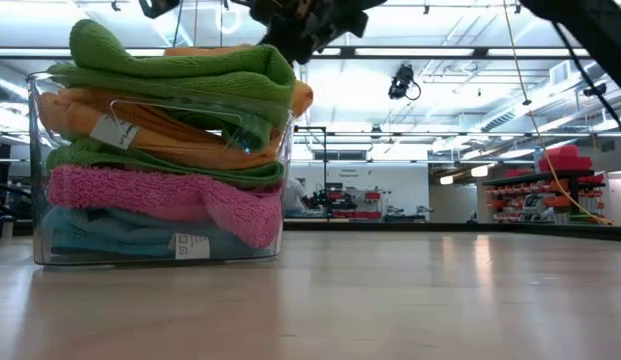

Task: Fold microfiber towels
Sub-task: Put the yellow towel into the transparent bin

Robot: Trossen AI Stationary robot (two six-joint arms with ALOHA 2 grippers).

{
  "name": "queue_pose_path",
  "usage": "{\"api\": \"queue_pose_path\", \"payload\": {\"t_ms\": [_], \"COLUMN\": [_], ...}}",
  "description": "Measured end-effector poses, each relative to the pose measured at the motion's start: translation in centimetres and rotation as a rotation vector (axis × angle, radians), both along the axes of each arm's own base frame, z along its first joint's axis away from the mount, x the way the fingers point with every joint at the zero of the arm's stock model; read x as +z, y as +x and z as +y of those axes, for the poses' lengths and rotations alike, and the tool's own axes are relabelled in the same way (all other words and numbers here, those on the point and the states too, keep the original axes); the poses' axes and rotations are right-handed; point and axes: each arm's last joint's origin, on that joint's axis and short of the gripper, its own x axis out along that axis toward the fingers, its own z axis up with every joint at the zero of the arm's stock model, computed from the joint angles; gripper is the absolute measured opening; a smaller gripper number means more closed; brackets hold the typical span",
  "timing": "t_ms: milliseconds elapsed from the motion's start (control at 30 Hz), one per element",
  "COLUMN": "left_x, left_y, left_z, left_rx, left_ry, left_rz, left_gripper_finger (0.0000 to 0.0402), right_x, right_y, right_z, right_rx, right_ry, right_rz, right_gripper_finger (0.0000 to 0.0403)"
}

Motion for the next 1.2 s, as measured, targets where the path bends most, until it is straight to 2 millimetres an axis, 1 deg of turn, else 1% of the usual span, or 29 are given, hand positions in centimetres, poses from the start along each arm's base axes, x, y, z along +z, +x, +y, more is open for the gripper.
{"api": "queue_pose_path", "payload": {"t_ms": [100, 267, 433, 533, 633, 767, 833, 900, 967, 1033, 1100, 1200], "left_x": [0.4, 0.8, 0.7, 0.6, 0.2, -0.3, -0.8, -1.4, -1.9, -1.8, -1.4, -1.7], "left_y": [-0.8, -1.6, -1.8, -2.0, -2.0, -2.3, -2.6, -2.8, -3.0, -2.6, -2.2, -1.4], "left_z": [-0.1, -0.2, -0.3, -0.3, -0.3, -0.4, -0.4, -0.2, 0.0, 0.2, 0.5, 1.0], "left_rx": [0.012, 0.025, 0.041, 0.047, 0.054, 0.068, 0.092, 0.179, 0.253, 0.272, 0.299, 0.322], "left_ry": [-0.012, -0.030, -0.062, -0.076, -0.094, -0.124, -0.145, -0.124, -0.089, -0.037, 0.006, 0.057], "left_rz": [-0.019, -0.041, -0.020, -0.007, 0.042, 0.110, 0.178, 0.265, 0.325, 0.292, 0.236, 0.251], "left_gripper_finger": [0.0012, 0.0024, 0.0019, 0.0011, 0.0011, 0.0025, 0.0033, 0.0039, 0.0050, 0.0071, 0.0102, 0.0163], "right_x": [-0.1, -0.6, -0.9, -1.4, -2.5, -4.4, -4.7, -4.7, -4.1, -3.4, -2.8, -2.8], "right_y": [1.3, 2.9, 3.5, 3.9, 4.5, 5.2, 5.2, 5.3, 5.1, 4.9, 4.5, 4.3], "right_z": [0.3, 0.5, 0.9, 1.1, 1.0, 0.8, 0.7, 0.6, 0.6, 0.6, 0.6, 0.6], "right_rx": [0.041, 0.129, 0.243, 0.292, 0.308, 0.313, 0.310, 0.300, 0.282, 0.265, 0.250, 0.223], "right_ry": [-0.023, -0.031, -0.022, -0.061, -0.112, -0.150, -0.167, -0.201, -0.239, -0.262, -0.255, -0.240], "right_rz": [-0.015, -0.055, -0.086, -0.104, -0.118, -0.093, -0.086, -0.087, -0.083, -0.093, -0.080, -0.043], "right_gripper_finger": [0.0012, 0.0012, 0.0012, 0.0012, 0.0012, 0.0012, 0.0012, 0.0012, 0.0012, 0.0012, 0.0012, 0.0012]}}
